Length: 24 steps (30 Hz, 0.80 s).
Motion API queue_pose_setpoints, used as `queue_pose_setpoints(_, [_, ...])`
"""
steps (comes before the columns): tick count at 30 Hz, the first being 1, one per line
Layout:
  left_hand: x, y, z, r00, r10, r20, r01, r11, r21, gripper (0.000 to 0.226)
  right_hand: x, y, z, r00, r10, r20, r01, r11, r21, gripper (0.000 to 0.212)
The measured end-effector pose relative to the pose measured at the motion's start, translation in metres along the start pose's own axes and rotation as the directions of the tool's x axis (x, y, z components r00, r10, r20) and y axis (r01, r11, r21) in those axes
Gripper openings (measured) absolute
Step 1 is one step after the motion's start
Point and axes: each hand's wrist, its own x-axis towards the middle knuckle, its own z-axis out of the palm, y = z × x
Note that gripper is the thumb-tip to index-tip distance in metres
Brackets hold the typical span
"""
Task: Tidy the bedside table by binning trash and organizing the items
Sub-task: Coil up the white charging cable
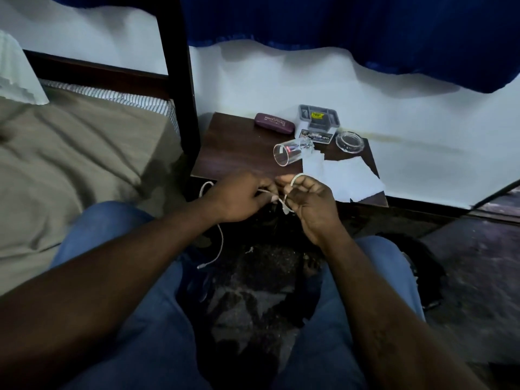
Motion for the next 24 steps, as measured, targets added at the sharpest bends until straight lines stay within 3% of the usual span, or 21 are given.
queue_pose_setpoints(4, [-0.010, 0.010, 0.003, 0.987, 0.148, -0.061, -0.145, 0.988, 0.049, 0.006, -0.021, 0.003, 0.009, 0.992, 0.102, 0.072, -0.095, 0.991, -0.098, 0.027])
queue_pose_setpoints(9, [-0.016, 0.009, -0.004, 0.994, 0.059, -0.087, -0.065, 0.995, -0.071, 0.010, -0.042, -0.008, 0.015, 0.979, 0.179, 0.100, -0.178, 0.984, -0.016, 0.031])
queue_pose_setpoints(15, [-0.011, 0.009, 0.003, 0.999, 0.047, -0.018, -0.049, 0.982, -0.185, 0.019, -0.055, -0.010, 0.004, 0.964, 0.260, 0.059, -0.236, 0.936, -0.262, 0.036])
queue_pose_setpoints(18, [-0.006, 0.008, 0.012, 0.995, 0.093, 0.023, -0.085, 0.971, -0.225, 0.013, -0.056, -0.016, -0.003, 0.932, 0.358, 0.059, -0.339, 0.917, -0.209, 0.036])
queue_pose_setpoints(21, [-0.003, 0.002, 0.019, 0.992, -0.015, 0.126, 0.062, 0.925, -0.376, 0.009, -0.052, -0.020, -0.008, 0.887, 0.442, 0.136, -0.427, 0.896, -0.125, 0.042])
queue_pose_setpoints(24, [0.002, 0.003, 0.026, 0.956, -0.109, 0.273, 0.253, 0.777, -0.576, 0.019, -0.046, -0.019, -0.013, 0.872, 0.459, 0.166, -0.459, 0.887, -0.044, 0.044])
